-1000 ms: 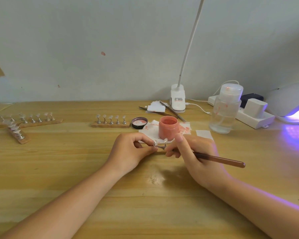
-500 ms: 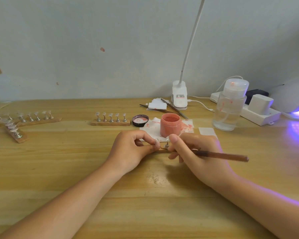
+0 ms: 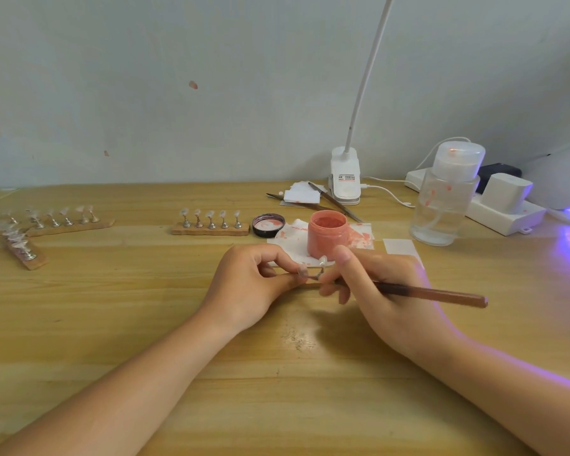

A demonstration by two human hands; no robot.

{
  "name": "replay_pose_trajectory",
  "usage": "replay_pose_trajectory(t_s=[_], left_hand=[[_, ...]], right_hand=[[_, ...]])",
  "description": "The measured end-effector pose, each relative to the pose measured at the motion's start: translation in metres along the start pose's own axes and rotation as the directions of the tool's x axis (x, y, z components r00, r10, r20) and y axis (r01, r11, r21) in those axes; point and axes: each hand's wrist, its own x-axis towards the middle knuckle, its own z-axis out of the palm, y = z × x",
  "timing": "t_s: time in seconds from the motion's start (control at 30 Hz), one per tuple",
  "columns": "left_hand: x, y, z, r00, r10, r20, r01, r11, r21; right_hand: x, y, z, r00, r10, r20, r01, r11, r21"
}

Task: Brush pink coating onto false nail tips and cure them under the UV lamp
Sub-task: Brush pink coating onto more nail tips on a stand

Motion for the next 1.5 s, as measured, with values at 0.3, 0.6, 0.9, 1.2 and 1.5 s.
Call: replay_pose_trajectory(t_s=[0.3,0.6,0.9,1.2,1.5], left_hand=[[-0.0013,0.0012,0.0007,0.999,0.034,0.01,-0.034,0.999,-0.007],[-0.0033,0.0021,-0.0004,1.0,0.029,-0.005,-0.029,1.0,0.0],[-0.0034,0.0046,0.0,1.0,0.025,0.002,-0.025,0.999,0.033],[-0.0031,0.0044,0.0008,1.0,0.014,-0.012,-0.014,1.0,0.018],[-0.0039,0.005,0.0006,1.0,-0.007,-0.023,0.007,1.0,-0.006]], right_hand=[[-0.0007,-0.001,0.0004,1.0,0.003,-0.021,-0.003,1.0,0.012],[0.0006,-0.0014,0.0007,0.999,-0.039,-0.026,0.038,0.999,-0.016],[0.0024,-0.0027,0.0009,0.997,-0.082,0.008,0.082,0.995,-0.059],[0.0016,-0.002,0.0025,0.997,-0.081,0.011,0.082,0.995,-0.054],[0.0,0.0002,0.0017,0.998,-0.055,0.006,0.055,0.997,-0.048]])
